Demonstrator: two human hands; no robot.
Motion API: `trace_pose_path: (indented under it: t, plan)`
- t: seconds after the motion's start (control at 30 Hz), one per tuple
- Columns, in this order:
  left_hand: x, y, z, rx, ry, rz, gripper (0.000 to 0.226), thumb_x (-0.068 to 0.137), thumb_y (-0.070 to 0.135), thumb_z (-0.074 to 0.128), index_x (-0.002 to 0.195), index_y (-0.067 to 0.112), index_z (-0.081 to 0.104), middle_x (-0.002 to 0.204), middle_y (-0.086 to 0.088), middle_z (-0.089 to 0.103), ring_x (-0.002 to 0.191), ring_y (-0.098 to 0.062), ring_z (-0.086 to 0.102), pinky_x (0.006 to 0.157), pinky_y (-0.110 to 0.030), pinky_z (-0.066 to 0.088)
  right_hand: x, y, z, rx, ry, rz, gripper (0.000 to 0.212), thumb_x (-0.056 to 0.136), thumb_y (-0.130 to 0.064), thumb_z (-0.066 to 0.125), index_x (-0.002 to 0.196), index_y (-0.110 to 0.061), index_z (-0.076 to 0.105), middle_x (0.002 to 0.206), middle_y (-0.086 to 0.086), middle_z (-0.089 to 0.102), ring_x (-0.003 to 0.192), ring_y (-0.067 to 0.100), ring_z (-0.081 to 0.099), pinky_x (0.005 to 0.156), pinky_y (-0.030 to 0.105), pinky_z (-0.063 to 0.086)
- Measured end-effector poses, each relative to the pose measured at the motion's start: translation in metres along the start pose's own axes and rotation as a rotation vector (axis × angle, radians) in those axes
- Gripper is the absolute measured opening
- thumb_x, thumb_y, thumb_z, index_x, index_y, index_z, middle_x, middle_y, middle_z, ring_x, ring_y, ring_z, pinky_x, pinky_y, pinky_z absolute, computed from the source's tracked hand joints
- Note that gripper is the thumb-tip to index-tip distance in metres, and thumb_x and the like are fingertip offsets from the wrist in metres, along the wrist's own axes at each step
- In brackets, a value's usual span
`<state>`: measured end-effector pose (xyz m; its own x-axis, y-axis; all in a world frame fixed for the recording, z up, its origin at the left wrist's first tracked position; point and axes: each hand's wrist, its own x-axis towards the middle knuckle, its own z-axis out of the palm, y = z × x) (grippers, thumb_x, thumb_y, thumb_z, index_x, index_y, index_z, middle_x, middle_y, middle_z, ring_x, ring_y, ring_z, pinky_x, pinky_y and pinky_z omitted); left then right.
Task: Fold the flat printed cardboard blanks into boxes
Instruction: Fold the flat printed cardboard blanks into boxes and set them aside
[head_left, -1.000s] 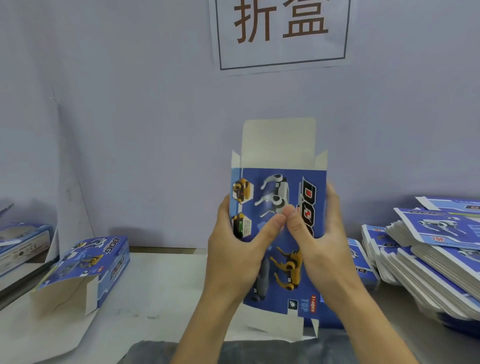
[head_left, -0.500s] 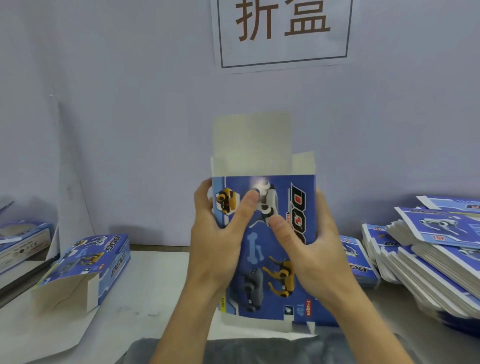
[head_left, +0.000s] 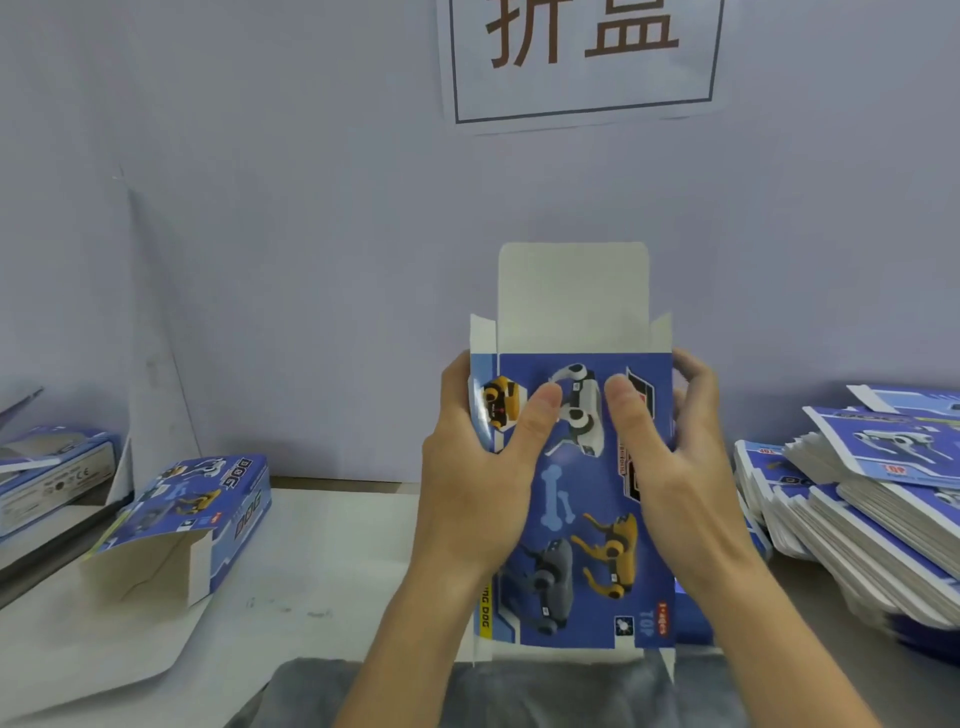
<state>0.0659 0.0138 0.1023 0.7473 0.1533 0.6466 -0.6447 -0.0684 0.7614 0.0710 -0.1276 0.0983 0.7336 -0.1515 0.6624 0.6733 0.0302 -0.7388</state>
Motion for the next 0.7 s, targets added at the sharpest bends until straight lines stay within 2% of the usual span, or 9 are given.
trace_pose_path:
  t: [0.07, 0.13, 0.2, 0.3, 0.4, 0.47, 0.57, 0.6, 0.7]
  plan:
    - [-0.001, 0.002, 0.002, 0.020, -0.003, 0.018, 0.044, 0.084, 0.054, 0.066, 0.118, 0.028, 0.055, 0.101, 0.013, 0.073, 0.093, -0.009, 0.073, 0.075, -0.031, 0.063, 0.000, -0.002, 0.001, -0.095, 0.027, -0.056, 0.065, 0.084, -0.053, 0.058, 0.142, -0.038, 0.033, 0.101, -0.048, 0.059, 0.102, -0.031, 0.049, 0.073, -0.006, 0.040]
    - [-0.002, 0.004, 0.001, 0.009, 0.001, 0.024, 0.029, 0.087, 0.048, 0.067, 0.105, 0.029, 0.056, 0.088, 0.014, 0.072, 0.084, -0.010, 0.074, 0.069, -0.029, 0.062, -0.001, -0.005, 0.003, -0.105, 0.027, -0.077, 0.061, 0.087, -0.046, 0.058, 0.142, -0.039, 0.033, 0.097, -0.052, 0.057, 0.096, -0.032, 0.050, 0.067, -0.007, 0.039]
    - [-0.003, 0.006, -0.001, -0.069, 0.000, -0.001, 0.025, 0.086, 0.041, 0.070, 0.100, 0.027, 0.054, 0.083, 0.009, 0.072, 0.082, -0.014, 0.075, 0.066, -0.029, 0.061, -0.001, -0.005, 0.003, -0.066, -0.002, -0.081, 0.060, 0.088, -0.041, 0.061, 0.143, -0.037, 0.037, 0.101, -0.036, 0.066, 0.092, -0.014, 0.066, 0.065, 0.006, 0.052]
    - [-0.003, 0.011, -0.003, -0.145, 0.040, -0.019, 0.050, 0.077, 0.051, 0.073, 0.114, 0.027, 0.049, 0.092, 0.007, 0.074, 0.087, -0.016, 0.075, 0.067, -0.028, 0.061, -0.002, -0.008, 0.007, -0.053, -0.062, -0.076, 0.062, 0.087, -0.046, 0.060, 0.144, -0.042, 0.035, 0.107, -0.017, 0.072, 0.102, 0.012, 0.071, 0.070, 0.027, 0.061]
    - [-0.001, 0.015, -0.004, -0.026, 0.128, 0.077, 0.074, 0.073, 0.055, 0.074, 0.135, 0.038, 0.038, 0.103, 0.026, 0.071, 0.093, -0.001, 0.072, 0.071, -0.018, 0.058, -0.005, -0.009, 0.013, -0.095, -0.085, -0.109, 0.064, 0.089, -0.045, 0.058, 0.147, -0.041, 0.032, 0.105, -0.029, 0.069, 0.104, 0.002, 0.069, 0.071, 0.020, 0.059]
    - [-0.001, 0.015, -0.004, -0.001, 0.118, 0.112, 0.068, 0.077, 0.048, 0.072, 0.137, 0.040, 0.041, 0.105, 0.032, 0.069, 0.093, 0.003, 0.071, 0.072, -0.020, 0.060, -0.004, -0.006, 0.013, -0.115, -0.085, -0.105, 0.065, 0.090, -0.045, 0.057, 0.149, -0.041, 0.031, 0.109, -0.034, 0.066, 0.108, -0.002, 0.066, 0.073, 0.017, 0.057]
    - [-0.001, 0.014, -0.005, 0.024, 0.071, 0.114, 0.053, 0.081, 0.045, 0.070, 0.130, 0.041, 0.050, 0.103, 0.021, 0.072, 0.091, -0.006, 0.074, 0.070, -0.030, 0.063, -0.001, -0.004, 0.010, -0.095, -0.078, -0.055, 0.064, 0.088, -0.050, 0.056, 0.148, -0.044, 0.034, 0.126, -0.021, 0.064, 0.120, 0.011, 0.062, 0.087, 0.036, 0.060]
    - [0.000, 0.014, -0.005, 0.038, 0.065, 0.117, 0.049, 0.081, 0.046, 0.070, 0.127, 0.039, 0.053, 0.099, 0.018, 0.073, 0.088, -0.008, 0.074, 0.069, -0.032, 0.063, -0.001, -0.004, 0.009, -0.100, -0.078, -0.051, 0.061, 0.088, -0.050, 0.057, 0.146, -0.043, 0.038, 0.125, -0.018, 0.065, 0.117, 0.011, 0.064, 0.087, 0.038, 0.059]
    - [0.001, 0.018, -0.007, 0.096, 0.064, 0.106, 0.040, 0.076, 0.052, 0.071, 0.109, 0.032, 0.062, 0.090, 0.006, 0.073, 0.078, -0.018, 0.075, 0.067, -0.044, 0.063, -0.002, -0.006, 0.008, -0.113, -0.073, -0.078, 0.037, 0.095, -0.034, 0.058, 0.131, -0.028, 0.051, 0.099, -0.026, 0.069, 0.090, -0.005, 0.068, 0.066, 0.011, 0.054]
